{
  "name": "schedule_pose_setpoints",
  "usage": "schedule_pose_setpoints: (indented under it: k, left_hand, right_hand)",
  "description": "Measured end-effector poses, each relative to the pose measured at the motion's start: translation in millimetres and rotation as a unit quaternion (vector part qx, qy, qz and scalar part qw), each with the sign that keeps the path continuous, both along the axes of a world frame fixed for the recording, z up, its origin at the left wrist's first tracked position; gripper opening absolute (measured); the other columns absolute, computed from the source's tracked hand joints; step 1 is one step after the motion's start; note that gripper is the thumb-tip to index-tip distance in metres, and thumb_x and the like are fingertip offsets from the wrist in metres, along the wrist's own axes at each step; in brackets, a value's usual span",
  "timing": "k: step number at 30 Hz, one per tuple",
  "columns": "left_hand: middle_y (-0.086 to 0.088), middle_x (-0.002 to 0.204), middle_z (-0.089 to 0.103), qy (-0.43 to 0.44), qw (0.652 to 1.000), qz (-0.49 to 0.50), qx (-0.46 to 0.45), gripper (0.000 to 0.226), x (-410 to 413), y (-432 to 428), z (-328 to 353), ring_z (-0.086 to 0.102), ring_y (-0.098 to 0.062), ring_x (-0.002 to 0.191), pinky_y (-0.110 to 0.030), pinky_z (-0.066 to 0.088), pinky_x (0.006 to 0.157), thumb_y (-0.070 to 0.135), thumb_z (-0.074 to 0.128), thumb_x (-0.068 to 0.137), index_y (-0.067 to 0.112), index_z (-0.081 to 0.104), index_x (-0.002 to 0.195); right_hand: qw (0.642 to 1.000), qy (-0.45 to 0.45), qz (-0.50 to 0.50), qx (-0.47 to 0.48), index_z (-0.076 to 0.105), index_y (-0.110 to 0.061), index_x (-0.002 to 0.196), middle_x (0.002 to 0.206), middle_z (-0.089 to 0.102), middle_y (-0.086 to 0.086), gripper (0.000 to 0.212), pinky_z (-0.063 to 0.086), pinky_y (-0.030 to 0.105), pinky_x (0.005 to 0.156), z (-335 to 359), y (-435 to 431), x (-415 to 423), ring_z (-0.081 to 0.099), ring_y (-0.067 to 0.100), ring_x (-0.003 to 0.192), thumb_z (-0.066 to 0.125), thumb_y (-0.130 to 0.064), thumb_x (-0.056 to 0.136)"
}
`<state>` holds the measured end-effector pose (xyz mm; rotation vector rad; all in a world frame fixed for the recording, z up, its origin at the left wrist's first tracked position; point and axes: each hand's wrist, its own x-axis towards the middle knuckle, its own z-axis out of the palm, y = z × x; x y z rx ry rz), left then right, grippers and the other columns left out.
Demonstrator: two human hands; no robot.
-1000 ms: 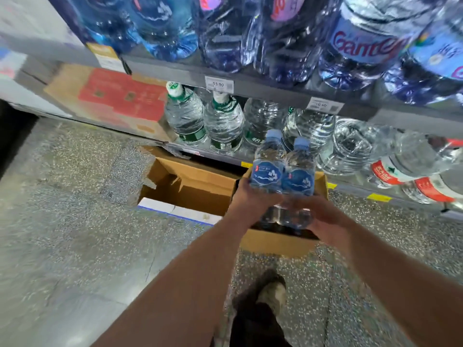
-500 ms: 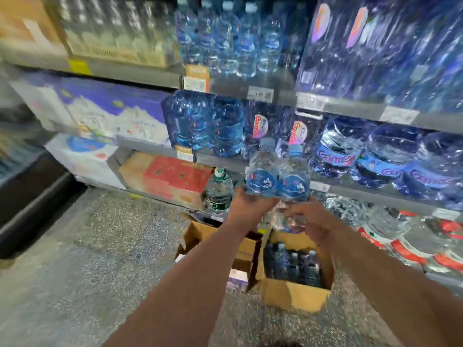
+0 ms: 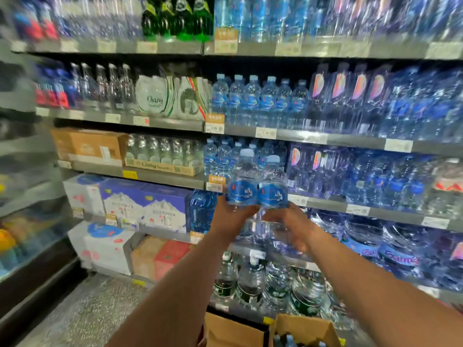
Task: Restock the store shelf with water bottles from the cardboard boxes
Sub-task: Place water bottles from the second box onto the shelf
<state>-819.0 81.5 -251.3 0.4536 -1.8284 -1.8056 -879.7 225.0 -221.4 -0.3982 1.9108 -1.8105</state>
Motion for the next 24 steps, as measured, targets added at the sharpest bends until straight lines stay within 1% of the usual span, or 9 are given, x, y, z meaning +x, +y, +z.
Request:
schedule_pose_setpoints:
  k: [2, 5, 7, 11, 15, 17, 19, 21, 24]
  left_hand:
    - [-0.005, 0.106, 0.065, 0.013, 1.0, 0.008, -0.003, 0.064, 4.8, -3.9, 15.0, 0.065, -0.009, 0.087, -0.017, 0.049, 0.064, 0.018, 0.085, 0.062, 0.009, 0.05, 0.115]
    - [0.0, 0.098, 0.063, 0.022, 1.0, 0.014, 0.005, 0.051, 8.5, -10.2, 31.7, 0.061, -0.002, 0.08, -0.013, 0.046, 0.057, 0.012, 0.083, 0.068, 0.015, 0.047, 0.104]
    - [0.003, 0.095, 0.061, 0.024, 1.0, 0.018, -0.004, 0.048, 9.6, -14.1, 40.5, 0.058, 0.003, 0.074, -0.011, 0.045, 0.054, 0.011, 0.081, 0.071, 0.014, 0.047, 0.104]
    - [0.01, 0.083, 0.058, 0.032, 0.999, 0.018, -0.02, 0.039, 6.9, -24.6, 52.7, 0.058, 0.014, 0.055, -0.002, 0.039, 0.043, 0.004, 0.077, 0.073, 0.014, 0.049, 0.098]
    - [0.004, 0.092, 0.062, 0.02, 1.0, 0.008, -0.019, 0.052, -7.1, -39.2, 63.3, 0.061, 0.004, 0.07, -0.011, 0.045, 0.053, 0.006, 0.078, 0.072, 0.008, 0.048, 0.113]
    - [0.003, 0.095, 0.064, 0.014, 1.0, 0.005, -0.012, 0.052, -21.8, -47.3, 66.2, 0.062, -0.003, 0.079, -0.016, 0.049, 0.06, 0.009, 0.08, 0.071, 0.009, 0.048, 0.112]
    - [-0.007, 0.107, 0.066, 0.004, 1.0, -0.01, -0.011, 0.055, -40.2, -53.5, 67.8, 0.065, -0.017, 0.092, -0.033, 0.055, 0.08, 0.015, 0.08, 0.072, 0.006, 0.05, 0.117]
    - [-0.012, 0.117, 0.064, 0.0, 1.0, -0.009, -0.006, 0.064, -59.0, -58.9, 71.6, 0.063, -0.025, 0.102, -0.045, 0.05, 0.093, 0.024, 0.081, 0.071, 0.005, 0.05, 0.124]
    - [-0.01, 0.117, 0.063, 0.006, 1.0, 0.017, -0.005, 0.069, -94.1, -71.9, 77.3, 0.063, -0.024, 0.102, -0.039, 0.052, 0.09, 0.03, 0.083, 0.069, 0.006, 0.05, 0.125]
  right_hand:
    - [0.999, 0.026, 0.02, -0.016, 0.063, -0.009, 0.104, 0.08, 0.07, 0.002, 0.029, 0.044, 0.022, 0.045, 14.1, -3.8, 3.3, 0.062, 0.011, 0.063, 0.064, 0.002, 0.076]
    - [0.998, 0.04, 0.04, -0.029, 0.063, -0.011, 0.084, 0.056, 0.064, -0.006, 0.017, 0.042, 0.018, 0.039, 29.9, -10.0, 5.5, 0.056, 0.003, 0.044, 0.061, 0.005, 0.078]
    - [0.997, 0.053, 0.043, -0.024, 0.061, -0.011, 0.081, 0.061, 0.064, -0.004, 0.013, 0.043, 0.021, 0.043, 37.6, -15.2, 6.0, 0.057, 0.007, 0.051, 0.063, 0.002, 0.078]
    - [0.998, 0.05, 0.032, -0.026, 0.064, -0.008, 0.086, 0.083, 0.065, 0.005, 0.01, 0.046, 0.02, 0.046, 46.3, -28.6, 1.2, 0.058, 0.016, 0.072, 0.068, -0.004, 0.077]
    - [0.999, 0.038, -0.001, -0.025, 0.065, -0.01, 0.093, 0.094, 0.069, 0.007, 0.023, 0.045, 0.024, 0.051, 49.9, -43.0, -11.9, 0.062, 0.02, 0.084, 0.075, -0.009, 0.073]
    - [0.999, 0.039, -0.014, -0.016, 0.063, -0.007, 0.098, 0.095, 0.069, 0.007, 0.03, 0.045, 0.026, 0.051, 52.4, -49.6, -26.1, 0.062, 0.019, 0.086, 0.077, -0.01, 0.071]
    - [0.999, 0.038, -0.01, -0.006, 0.06, -0.006, 0.106, 0.098, 0.067, 0.009, 0.04, 0.044, 0.028, 0.052, 55.0, -56.8, -46.1, 0.061, 0.021, 0.085, 0.077, -0.01, 0.071]
    - [0.999, 0.032, -0.019, 0.01, 0.057, -0.008, 0.108, 0.098, 0.065, 0.012, 0.042, 0.044, 0.028, 0.053, 58.6, -65.6, -68.8, 0.06, 0.023, 0.08, 0.077, -0.01, 0.071]
    - [0.999, 0.035, -0.014, 0.0, 0.056, -0.008, 0.111, 0.104, 0.065, 0.015, 0.047, 0.046, 0.031, 0.059, 61.9, -81.2, -107.7, 0.062, 0.026, 0.086, 0.079, -0.01, 0.069]
